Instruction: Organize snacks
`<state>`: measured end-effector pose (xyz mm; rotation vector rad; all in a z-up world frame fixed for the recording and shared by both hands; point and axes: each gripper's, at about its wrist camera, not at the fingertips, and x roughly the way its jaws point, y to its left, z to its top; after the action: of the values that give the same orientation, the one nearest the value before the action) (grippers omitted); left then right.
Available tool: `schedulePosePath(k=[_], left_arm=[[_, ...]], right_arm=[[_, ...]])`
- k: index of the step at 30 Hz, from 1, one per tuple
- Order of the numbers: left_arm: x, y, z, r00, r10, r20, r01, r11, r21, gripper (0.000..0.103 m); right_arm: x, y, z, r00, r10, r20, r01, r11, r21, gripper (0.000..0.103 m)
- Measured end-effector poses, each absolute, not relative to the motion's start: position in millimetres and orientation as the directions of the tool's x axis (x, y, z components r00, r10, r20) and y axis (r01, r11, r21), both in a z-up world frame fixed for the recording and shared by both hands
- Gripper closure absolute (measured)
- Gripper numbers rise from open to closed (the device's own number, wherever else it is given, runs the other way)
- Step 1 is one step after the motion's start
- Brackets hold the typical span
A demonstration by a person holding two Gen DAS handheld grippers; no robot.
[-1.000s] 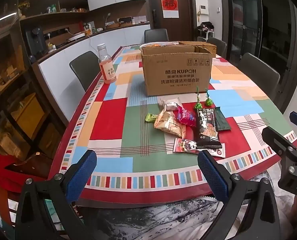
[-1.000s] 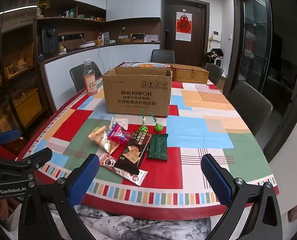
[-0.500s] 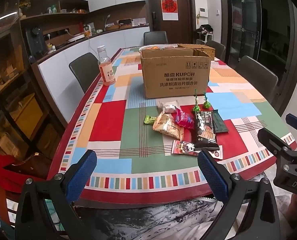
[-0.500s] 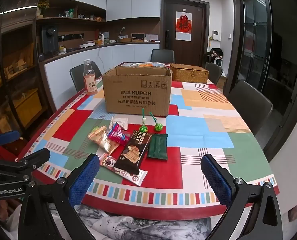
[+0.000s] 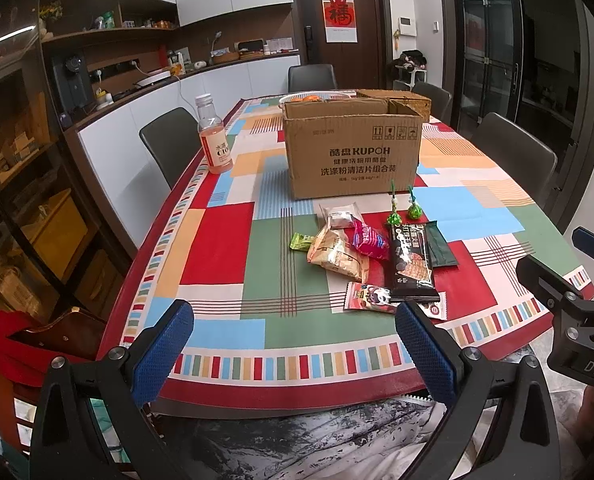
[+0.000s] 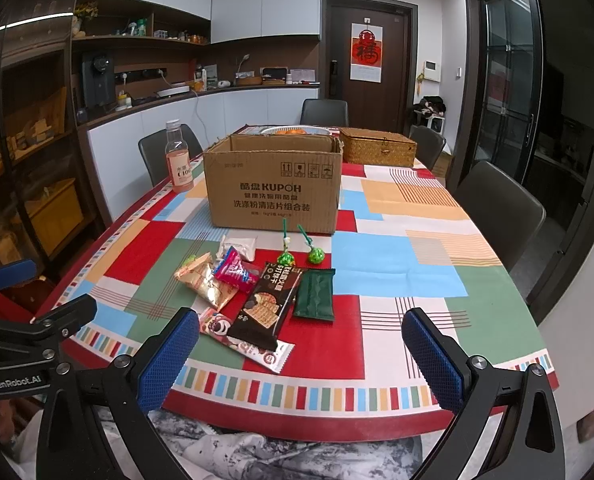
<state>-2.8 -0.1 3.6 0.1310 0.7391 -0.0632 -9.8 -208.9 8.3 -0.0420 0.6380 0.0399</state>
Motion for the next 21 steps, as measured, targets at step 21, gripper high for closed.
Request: schedulePosePath(k=[21], left_arm=[[-3.4, 0.8, 3.5, 0.739, -0.012, -0.674, 0.103, 0.99, 0.096, 0.0]], right_arm=[[-10.1, -207.7, 7.1, 0.803, 0.024, -0.595, -0.05, 0.998, -0.027, 0.0]])
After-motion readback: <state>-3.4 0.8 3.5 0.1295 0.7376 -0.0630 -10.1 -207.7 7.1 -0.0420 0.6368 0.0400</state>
